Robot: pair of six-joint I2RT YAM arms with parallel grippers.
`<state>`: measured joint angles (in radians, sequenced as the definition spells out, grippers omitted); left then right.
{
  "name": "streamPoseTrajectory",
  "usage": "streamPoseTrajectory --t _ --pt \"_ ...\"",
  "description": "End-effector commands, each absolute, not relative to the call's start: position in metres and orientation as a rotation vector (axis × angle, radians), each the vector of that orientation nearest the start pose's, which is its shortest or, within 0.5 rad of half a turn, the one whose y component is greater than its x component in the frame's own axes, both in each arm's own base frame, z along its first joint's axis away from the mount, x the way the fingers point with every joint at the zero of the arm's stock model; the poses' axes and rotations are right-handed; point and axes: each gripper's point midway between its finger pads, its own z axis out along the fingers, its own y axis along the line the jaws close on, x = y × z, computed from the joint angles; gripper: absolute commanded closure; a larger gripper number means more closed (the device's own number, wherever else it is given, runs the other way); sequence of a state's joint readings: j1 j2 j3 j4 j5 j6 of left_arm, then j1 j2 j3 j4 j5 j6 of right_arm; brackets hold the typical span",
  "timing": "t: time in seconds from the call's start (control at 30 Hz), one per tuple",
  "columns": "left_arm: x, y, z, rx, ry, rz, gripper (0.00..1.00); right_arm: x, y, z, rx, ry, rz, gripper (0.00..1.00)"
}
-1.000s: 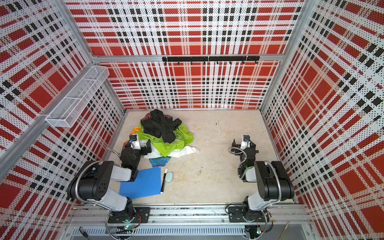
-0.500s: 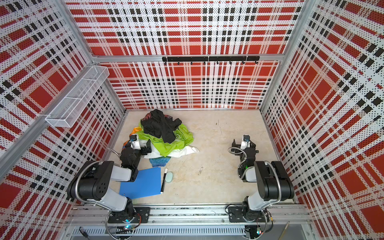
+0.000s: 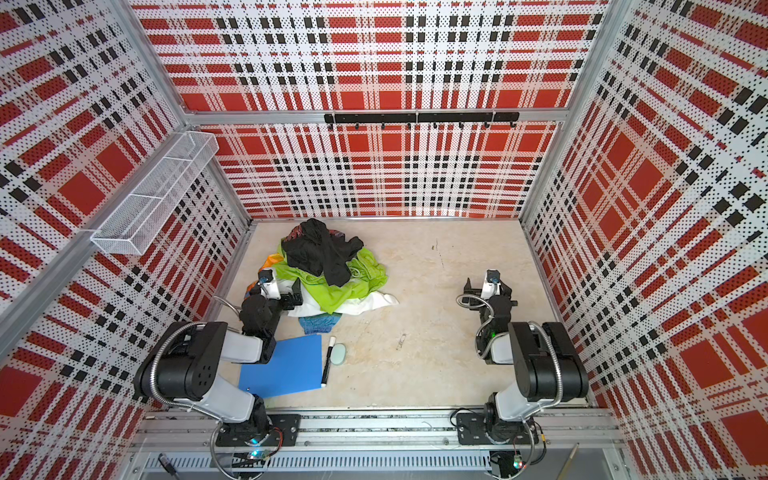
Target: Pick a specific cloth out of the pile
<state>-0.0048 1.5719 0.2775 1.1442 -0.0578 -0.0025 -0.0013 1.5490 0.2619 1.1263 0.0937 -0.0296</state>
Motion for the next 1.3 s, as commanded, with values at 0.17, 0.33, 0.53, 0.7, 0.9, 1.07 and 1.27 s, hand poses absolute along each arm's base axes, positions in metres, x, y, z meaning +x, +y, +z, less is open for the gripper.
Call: streamPoseTrajectory --t 0.17,0.33,0.53,0.7,0.9,1.07,1.27 --pt "0.362 0.025 0.181 -0.166 1.595 0.066 0.01 0.372 -0.018 0.183 0.083 1.610 -0.108 0.00" --pt "0.351 0.025 0.211 -0.252 1.648 0.034 0.01 0.360 0.009 0.227 0.094 1.552 0.042 0.00" --pt "0.334 -0.007 0.237 -0.306 1.648 -0.123 0.01 0.350 0.059 0.278 0.121 1.510 0.268 0.00" --pt "0.340 -0.029 0.227 -0.361 1.794 -0.267 0.01 0.360 0.100 0.292 0.159 1.612 0.433 0.00" --pt "0.345 -0.061 0.205 -0.323 1.946 -0.455 0.01 0.353 0.165 0.307 0.033 1.664 0.503 0.00" --pt "0.347 -0.061 0.189 -0.378 2.022 -0.524 0.01 0.343 0.203 0.302 -0.044 1.735 0.481 0.00" --pt "0.344 -0.027 0.155 -0.519 2.090 -0.501 0.01 0.334 0.232 0.288 -0.097 1.779 0.504 0.00"
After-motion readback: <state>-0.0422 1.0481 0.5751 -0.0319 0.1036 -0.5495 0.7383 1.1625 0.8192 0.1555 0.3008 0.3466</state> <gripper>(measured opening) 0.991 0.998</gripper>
